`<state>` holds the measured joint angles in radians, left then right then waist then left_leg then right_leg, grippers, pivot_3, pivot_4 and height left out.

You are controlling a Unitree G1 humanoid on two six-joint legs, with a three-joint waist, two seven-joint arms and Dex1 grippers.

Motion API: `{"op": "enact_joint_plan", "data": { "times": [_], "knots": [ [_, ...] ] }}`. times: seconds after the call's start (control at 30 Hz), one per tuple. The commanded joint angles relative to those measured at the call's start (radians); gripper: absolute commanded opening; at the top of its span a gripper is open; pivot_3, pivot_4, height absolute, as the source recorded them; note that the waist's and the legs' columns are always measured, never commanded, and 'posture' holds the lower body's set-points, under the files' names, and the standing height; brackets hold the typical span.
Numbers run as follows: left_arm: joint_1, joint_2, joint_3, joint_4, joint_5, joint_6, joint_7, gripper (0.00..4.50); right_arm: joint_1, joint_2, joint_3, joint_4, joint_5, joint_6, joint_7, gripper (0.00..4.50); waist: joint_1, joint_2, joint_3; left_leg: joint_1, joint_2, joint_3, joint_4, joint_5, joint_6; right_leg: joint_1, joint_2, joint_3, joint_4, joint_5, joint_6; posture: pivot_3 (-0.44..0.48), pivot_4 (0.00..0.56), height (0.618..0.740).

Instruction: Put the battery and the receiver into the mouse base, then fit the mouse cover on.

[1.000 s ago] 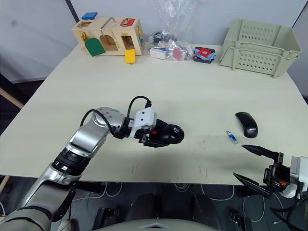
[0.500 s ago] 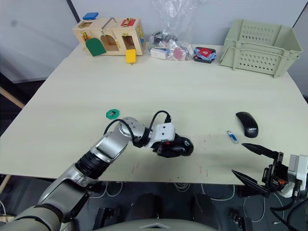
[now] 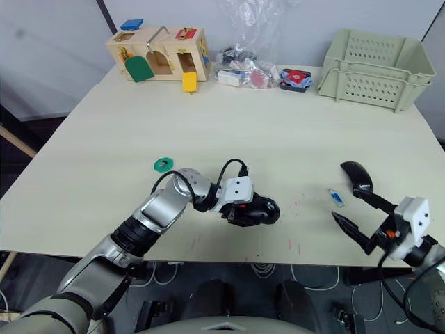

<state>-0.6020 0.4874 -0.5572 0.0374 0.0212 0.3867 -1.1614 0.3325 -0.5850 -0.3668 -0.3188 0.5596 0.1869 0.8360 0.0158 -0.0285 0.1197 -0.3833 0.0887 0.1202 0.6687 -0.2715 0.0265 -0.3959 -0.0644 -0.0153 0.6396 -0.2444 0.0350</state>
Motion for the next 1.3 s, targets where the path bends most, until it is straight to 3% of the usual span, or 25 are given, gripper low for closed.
{"op": "enact_joint_plan", "data": {
  "times": [0.03,0.43,0.73,0.9,1.0,1.07,1.1,1.13,1.3],
  "knots": [
    [0.007,0.021,0.010,-0.012,0.030,0.032,0.019,2.95,-0.026,-0.042,0.010,-0.030,-0.084,0.079,-0.104,4.50,-0.001,0.000,0.000,0.000,0.000,0.000,0.000,0.000,0.000,0.000,0.000,0.000,0.000,0.000,0.000,0.000,0.150,0.740],
    [0.016,0.029,0.004,-0.063,0.022,0.105,0.022,2.95,-0.111,0.014,0.112,-0.002,-0.185,0.222,-0.288,4.50,-0.002,0.000,0.000,-0.002,0.000,0.000,-0.001,0.000,0.000,-0.001,0.000,0.000,-0.001,0.000,0.000,0.000,0.150,0.740],
    [0.021,0.034,-0.002,-0.069,0.018,0.109,0.014,2.95,-0.133,0.048,0.143,0.072,-0.232,0.194,-0.294,4.50,-0.006,0.000,0.000,-0.002,0.000,0.000,-0.001,0.000,0.001,-0.001,0.001,0.000,-0.001,0.000,0.000,0.000,0.150,0.740],
    [0.022,0.038,-0.001,-0.061,0.019,0.102,0.015,2.95,-0.136,0.055,0.146,0.086,-0.236,0.175,-0.287,2.98,-0.005,0.000,0.000,-0.002,0.000,0.000,-0.001,0.000,0.001,-0.001,0.001,0.000,-0.001,0.000,0.000,0.000,0.150,0.740],
    [0.023,0.038,0.001,-0.060,0.017,0.100,0.015,2.95,-0.136,0.057,0.145,0.090,-0.238,0.166,-0.283,1.46,-0.005,0.000,0.000,-0.002,0.000,0.000,-0.001,-0.001,0.001,-0.001,0.001,0.000,-0.001,0.000,0.000,0.000,0.150,0.740],
    [0.028,0.042,0.003,-0.064,0.014,0.098,0.013,2.95,-0.132,0.058,0.144,0.087,-0.240,0.159,-0.281,0.80,-0.005,0.000,0.000,-0.002,0.000,0.000,-0.001,-0.001,0.001,-0.001,0.001,0.000,-0.001,0.000,0.000,0.000,0.150,0.740],
    [0.029,0.041,0.005,-0.064,0.012,0.097,0.014,2.95,-0.130,0.058,0.142,0.085,-0.241,0.155,-0.280,0.26,-0.005,0.000,0.000,-0.002,0.000,0.000,-0.001,-0.001,0.001,-0.001,0.001,0.000,-0.001,0.000,0.000,0.000,0.150,0.740],
    [0.029,0.041,0.005,-0.063,0.012,0.097,0.015,2.95,-0.129,0.058,0.139,0.084,-0.240,0.154,-0.279,0.05,-0.005,0.000,0.000,-0.002,0.000,0.000,-0.001,-0.001,0.001,-0.001,0.001,0.000,-0.001,0.000,0.000,0.000,0.150,0.740],
    [0.035,0.038,0.014,-0.066,0.009,0.103,0.030,2.95,-0.112,0.051,0.111,-0.014,-0.194,0.237,-0.297,0.05,-0.005,0.000,0.000,-0.002,0.000,0.000,-0.001,-0.001,0.001,-0.001,0.000,0.000,-0.001,0.000,0.000,0.000,0.150,0.740]
  ]
}}
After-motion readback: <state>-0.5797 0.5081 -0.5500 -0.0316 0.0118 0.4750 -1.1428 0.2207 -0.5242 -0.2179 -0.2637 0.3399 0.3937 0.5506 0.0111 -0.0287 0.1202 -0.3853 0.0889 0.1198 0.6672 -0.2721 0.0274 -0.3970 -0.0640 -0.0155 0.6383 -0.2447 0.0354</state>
